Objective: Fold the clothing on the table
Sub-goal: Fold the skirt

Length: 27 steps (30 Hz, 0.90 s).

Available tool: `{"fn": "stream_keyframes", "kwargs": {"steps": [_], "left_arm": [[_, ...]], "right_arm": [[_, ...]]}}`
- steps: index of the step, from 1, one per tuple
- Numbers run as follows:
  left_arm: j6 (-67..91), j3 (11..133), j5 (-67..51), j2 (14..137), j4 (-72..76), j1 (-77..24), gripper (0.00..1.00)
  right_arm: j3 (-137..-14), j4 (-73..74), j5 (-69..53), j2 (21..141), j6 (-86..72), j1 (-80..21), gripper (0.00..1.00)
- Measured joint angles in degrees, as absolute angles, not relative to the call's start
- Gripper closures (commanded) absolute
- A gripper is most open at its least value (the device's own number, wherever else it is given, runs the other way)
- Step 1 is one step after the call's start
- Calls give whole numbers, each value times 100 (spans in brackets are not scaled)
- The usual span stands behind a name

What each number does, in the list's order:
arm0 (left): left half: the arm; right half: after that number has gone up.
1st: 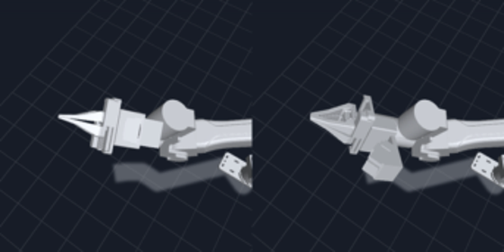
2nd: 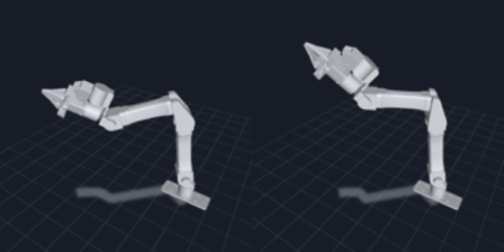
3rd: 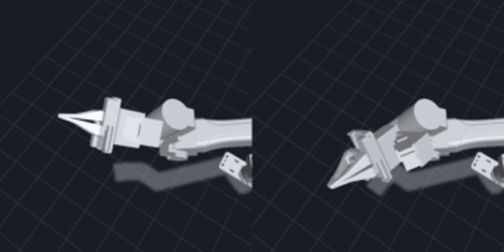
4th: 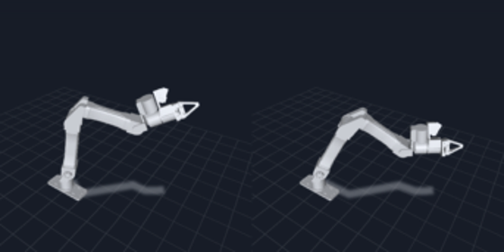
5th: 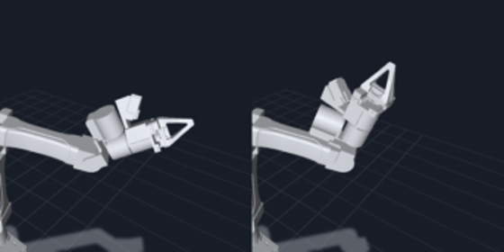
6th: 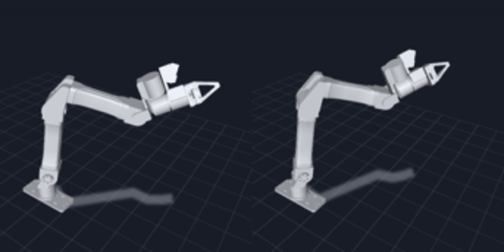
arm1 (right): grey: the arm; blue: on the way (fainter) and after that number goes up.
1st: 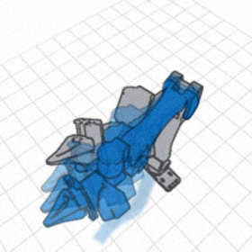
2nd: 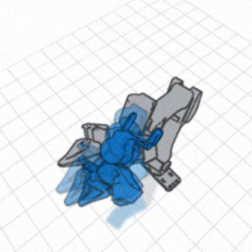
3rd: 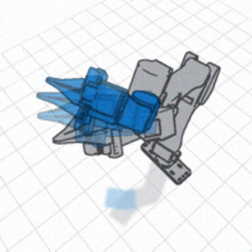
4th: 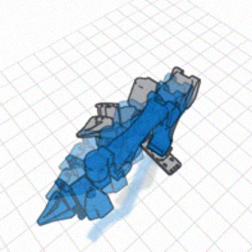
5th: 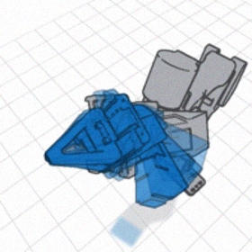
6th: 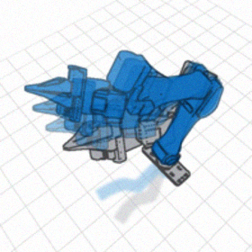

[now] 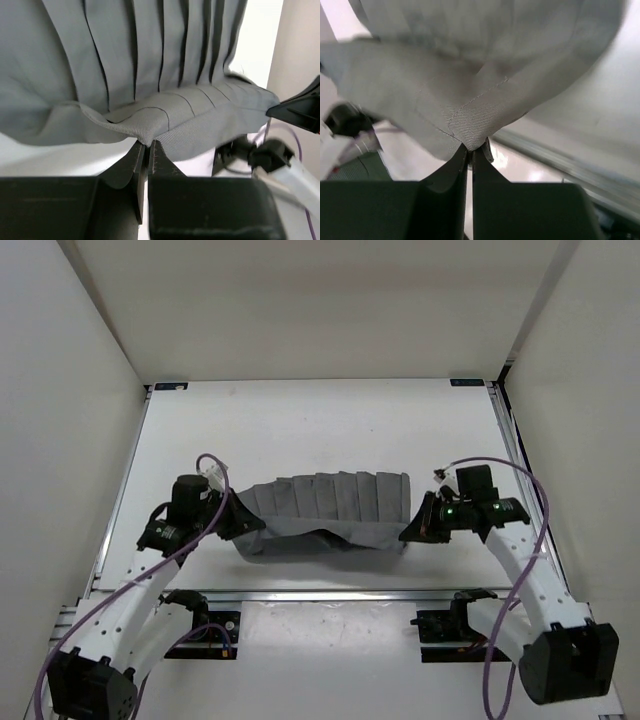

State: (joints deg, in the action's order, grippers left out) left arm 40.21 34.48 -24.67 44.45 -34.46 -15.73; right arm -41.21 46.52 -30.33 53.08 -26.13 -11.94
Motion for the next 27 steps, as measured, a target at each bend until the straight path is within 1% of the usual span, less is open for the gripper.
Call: {"fn": "stream_keyframes", "kwargs": {"steps": [2, 6, 13, 18, 23, 27], "left_arm": [[3972, 3695, -2300, 4657, -3452, -1468, 100], [3885, 4049, -1824, 4991, -3398, -1439, 100], [3905, 4056, -1446, 5673, -3081, -1350, 100], [3909, 4056, -1273, 5769, -2943, -1323, 100], [3907, 4056, -1227, 5752, -2858, -1282, 100], [3885, 4066, -1420, 5813, -2777, -1319, 100]], "right_arm": [[-4272, 4383, -3133, 5638, -2593, -928, 100], [-4790, 3920, -3201, 6412, -2482, -910, 99], [-5749, 3122, -3365, 7835, -2362, -873, 100], [-6471, 2950, -3470, 8685, -2309, -915, 100], [-6993, 2926, -3489, 9013, -2200, -987, 100], [-6847, 2991, -3483, 8790, -2180, -854, 100]]}}
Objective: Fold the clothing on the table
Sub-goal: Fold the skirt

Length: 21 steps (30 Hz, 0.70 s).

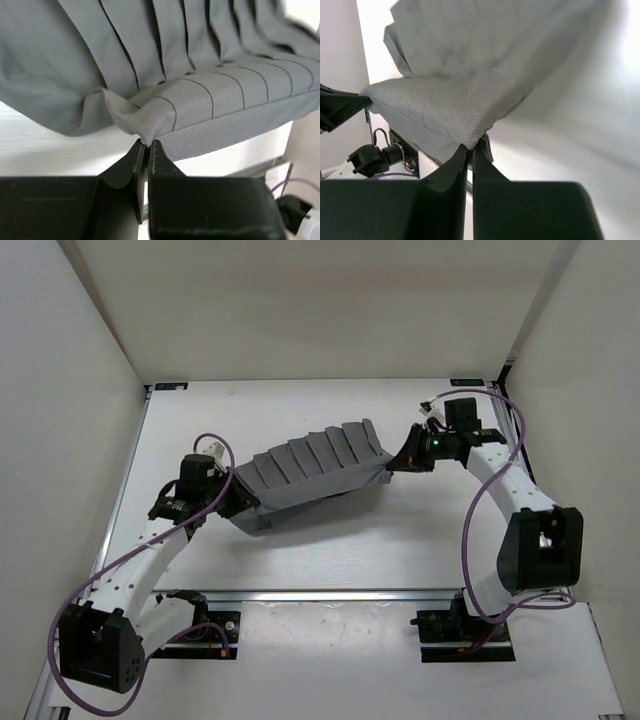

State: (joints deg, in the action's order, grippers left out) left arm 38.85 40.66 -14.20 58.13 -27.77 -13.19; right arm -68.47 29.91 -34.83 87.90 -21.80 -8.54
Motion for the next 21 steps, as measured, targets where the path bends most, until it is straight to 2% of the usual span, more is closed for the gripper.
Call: {"fn": "stream_keyframes", "kwargs": {"steps": [6, 10, 15, 21], "left_arm": [[3621, 4491, -1518, 6792, -2834, -1798, 100], [3439, 4810, -1422, 7124, -3015, -1881, 100], [3299, 5113, -1341, 6851, -3393, -1778, 100], [3433, 5116, -1413, 6086, -3859, -1680, 100]], "right_arm": [[-5802, 3570, -3170, 7365, -2080, -591, 100], [-5507, 4058, -2980, 6298, -2174, -1081, 100], [-5336, 4797, -3087, 5360, -2370, -1319, 100], [-5155, 5177, -3323, 5411, -2408, -1068, 100]]}}
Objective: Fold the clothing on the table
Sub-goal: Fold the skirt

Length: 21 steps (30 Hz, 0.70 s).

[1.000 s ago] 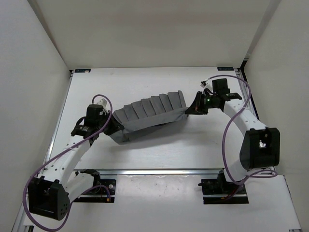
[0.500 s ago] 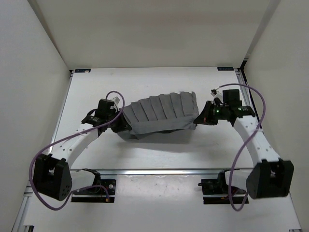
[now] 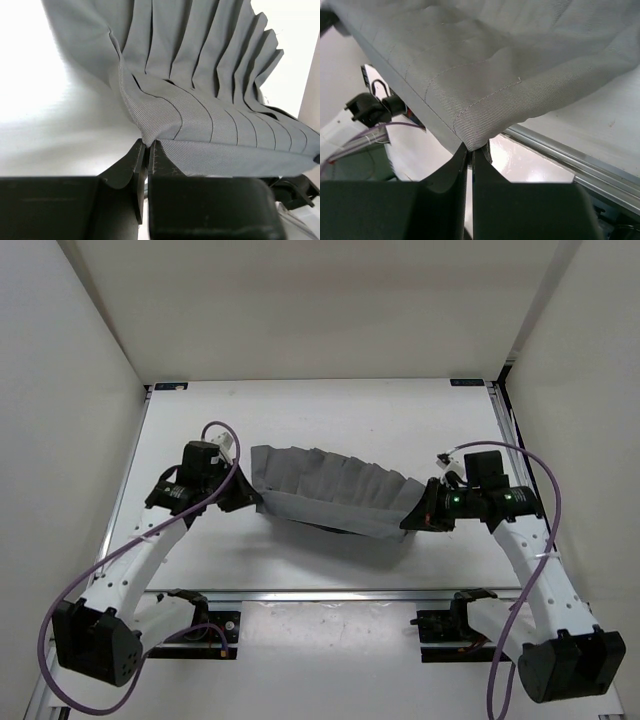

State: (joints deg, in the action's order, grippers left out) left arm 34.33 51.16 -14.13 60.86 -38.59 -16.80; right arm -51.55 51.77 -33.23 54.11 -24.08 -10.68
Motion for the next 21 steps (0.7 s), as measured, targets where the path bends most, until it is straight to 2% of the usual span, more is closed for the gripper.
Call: {"fn": "stream_keyframes", "kwargs": {"steps": [13, 18, 21], "left_arm": [[3710, 5747, -1245, 7159, -3577, -1592, 100], [3677, 6536, -963, 8187, -3411, -1723, 100], [3640, 6928, -749, 8844, -3262, -1822, 93]], "right_arm": [[-5695, 4707, -3503, 6449, -2512, -696, 100], [-5699, 4263, -3579, 7006, -2628, -482, 100], [-5704, 3918, -3625, 7415, -2692, -331, 98]]}}
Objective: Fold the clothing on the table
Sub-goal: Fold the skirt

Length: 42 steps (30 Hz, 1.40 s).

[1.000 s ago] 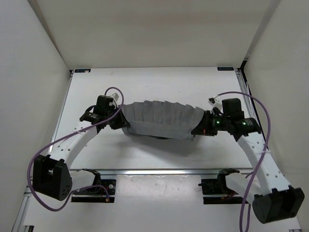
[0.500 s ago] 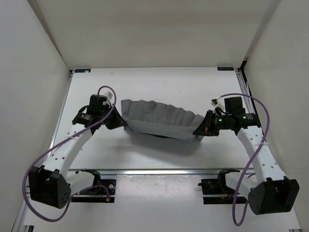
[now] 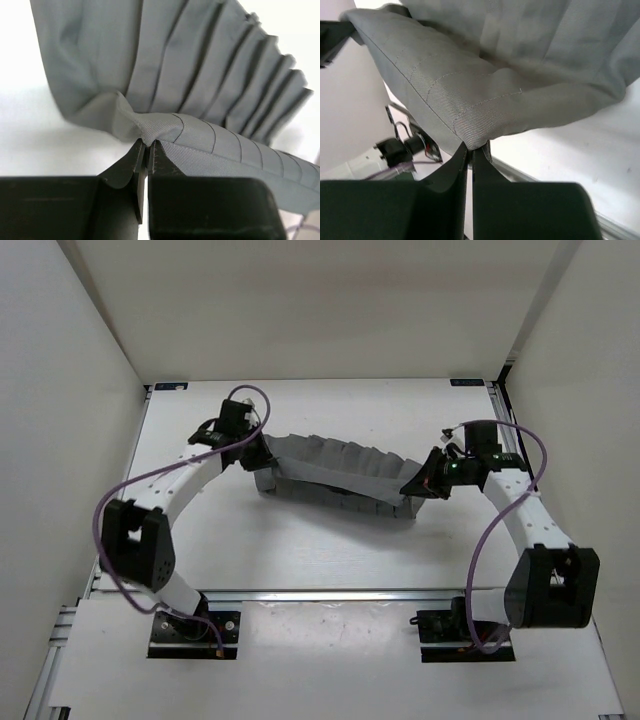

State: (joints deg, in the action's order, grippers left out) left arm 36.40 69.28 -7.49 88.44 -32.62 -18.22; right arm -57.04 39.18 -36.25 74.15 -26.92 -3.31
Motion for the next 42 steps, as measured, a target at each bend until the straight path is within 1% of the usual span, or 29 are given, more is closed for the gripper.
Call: {"fn": "stream_keyframes", "kwargs": {"steps": [1, 2, 3, 4, 5, 6, 7, 8, 11, 14, 16, 17, 18, 20, 22, 23, 24, 25, 28, 30, 31, 36, 39, 42], "left_arm": [[3640, 7041, -670, 9067, -3212, -1844, 86], [3640, 7175, -604, 9314, -3164, -1863, 79], [3640, 7323, -530, 9570, -3114, -1872, 65], [3629, 7450, -478, 9800, -3050, -1879, 65], [3680, 7618, -384, 10082, -2987, -1872, 62], [3708, 7771, -311, 10328, -2882, -1850, 55], [3763, 7946, -217, 10654, -2716, -1820, 50], [3791, 8044, -150, 10807, -2652, -1809, 50], [3918, 8748, 97, 11419, -2622, -1778, 51], [3951, 9474, 292, 11703, -2526, -1756, 50], [3944, 9649, 373, 11585, -2495, -1723, 51], [3944, 9642, 366, 11448, -2427, -1693, 56], [3946, 9609, 355, 11312, -2394, -1667, 57], [3999, 9083, 104, 10805, -2023, -1553, 63], [4080, 8318, -134, 10158, -1741, -1439, 73], [4084, 8049, -200, 9944, -1651, -1396, 76], [4123, 7631, -283, 9666, -1433, -1372, 85], [4178, 7264, -357, 9443, -1291, -1376, 88], [4379, 6149, -687, 9059, -701, -1562, 90], [4416, 5778, -766, 9157, -593, -1732, 91], [4407, 5688, -777, 9284, -600, -1822, 89], [4294, 5747, -738, 9931, -633, -2117, 90], [4248, 5920, -731, 10252, -637, -2147, 91], [4195, 6217, -659, 10503, -666, -2169, 92]], "right_arm": [[-5712, 3758, -3651, 7605, -2724, -263, 93], [-5732, 3625, -3673, 7745, -2764, -220, 91], [-5765, 3444, -3708, 7950, -2797, -167, 86], [-5833, 3264, -3745, 8189, -2823, -104, 78], [-5937, 3094, -3771, 8464, -2858, -45, 76], [-6082, 2910, -3771, 8770, -2875, 38, 74], [-6248, 2720, -3780, 9063, -2902, 110, 71], [-6442, 2453, -3787, 9386, -2926, 185, 68], [-7111, 2045, -3763, 10114, -2991, 346, 63], [-7762, 1772, -3721, 10442, -3039, 458, 48], [-8014, 1708, -3642, 10381, -2989, 486, 47], [-8154, 1721, -3538, 10302, -2919, 480, 47], [-8213, 1730, -3483, 10256, -2882, 464, 48], [-8307, 1852, -3260, 10084, -2707, 340, 49], [-8298, 2064, -3109, 9920, -2545, 141, 52], [-8254, 2139, -3044, 9861, -2451, -12, 53], [-8178, 2152, -3028, 9837, -2386, -143, 54], [-8071, 2174, -3033, 9835, -2340, -276, 57], [-7557, 2209, -3155, 9959, -2300, -639, 59], [-7279, 2246, -3236, 10182, -2311, -742, 62], [-7205, 2263, -3273, 10348, -2316, -760, 63], [-7308, 2561, -3297, 11253, -2362, -709, 69], [-7415, 2733, -3295, 11548, -2379, -692, 70], [-7417, 2934, -3249, 11590, -2375, -705, 70]]}}
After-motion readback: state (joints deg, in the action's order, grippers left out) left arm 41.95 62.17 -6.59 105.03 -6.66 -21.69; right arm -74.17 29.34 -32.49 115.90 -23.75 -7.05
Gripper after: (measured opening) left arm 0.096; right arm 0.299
